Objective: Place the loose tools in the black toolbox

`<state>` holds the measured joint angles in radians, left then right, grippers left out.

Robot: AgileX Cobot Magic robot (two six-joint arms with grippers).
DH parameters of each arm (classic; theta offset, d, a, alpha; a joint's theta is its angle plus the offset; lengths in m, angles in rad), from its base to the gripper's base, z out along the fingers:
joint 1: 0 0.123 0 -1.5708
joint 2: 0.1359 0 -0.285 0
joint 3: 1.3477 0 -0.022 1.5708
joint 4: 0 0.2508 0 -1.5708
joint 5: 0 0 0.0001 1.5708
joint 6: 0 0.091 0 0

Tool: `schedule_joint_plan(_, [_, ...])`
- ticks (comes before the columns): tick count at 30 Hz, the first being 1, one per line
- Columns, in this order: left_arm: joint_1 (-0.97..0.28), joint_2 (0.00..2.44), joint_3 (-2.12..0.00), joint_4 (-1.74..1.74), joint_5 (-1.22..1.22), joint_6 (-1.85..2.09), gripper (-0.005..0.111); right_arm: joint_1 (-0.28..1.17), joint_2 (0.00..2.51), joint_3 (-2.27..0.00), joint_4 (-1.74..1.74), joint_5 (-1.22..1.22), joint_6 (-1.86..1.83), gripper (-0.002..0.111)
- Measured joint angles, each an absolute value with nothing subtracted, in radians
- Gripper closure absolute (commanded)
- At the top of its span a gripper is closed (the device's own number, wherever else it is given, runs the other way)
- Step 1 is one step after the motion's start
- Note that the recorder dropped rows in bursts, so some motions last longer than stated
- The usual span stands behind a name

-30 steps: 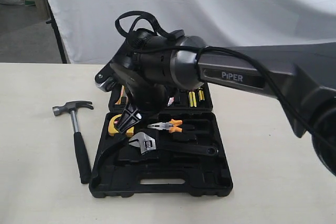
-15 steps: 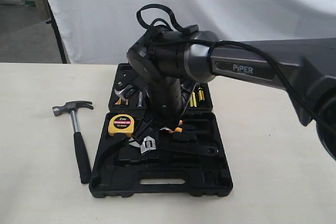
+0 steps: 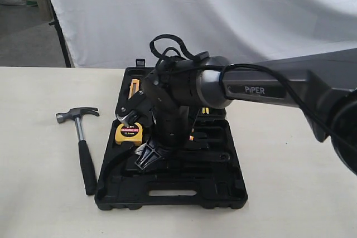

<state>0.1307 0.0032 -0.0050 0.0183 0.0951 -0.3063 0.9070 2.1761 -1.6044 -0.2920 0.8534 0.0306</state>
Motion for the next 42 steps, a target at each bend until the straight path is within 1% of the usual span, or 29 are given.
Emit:
schedule_joint_plan(6, [0.131,0.003,-0.005,0.018,0.095,-0.306,0.106,0.907,2.184,-1.617,-0.264,0.822,0.031,0.108])
schedule_joint_plan(15, [0.131,0.003,-0.005,0.018,0.095,-0.306,0.106,0.903,2.189,-1.649,-0.270,0.925,0.028,0.108])
schedule_joint_plan(42, [0.131,0.003,-0.005,0.018,0.095,-0.306,0.106,0.868,2.204,-1.640,-0.368,0.839,0.058,0.108])
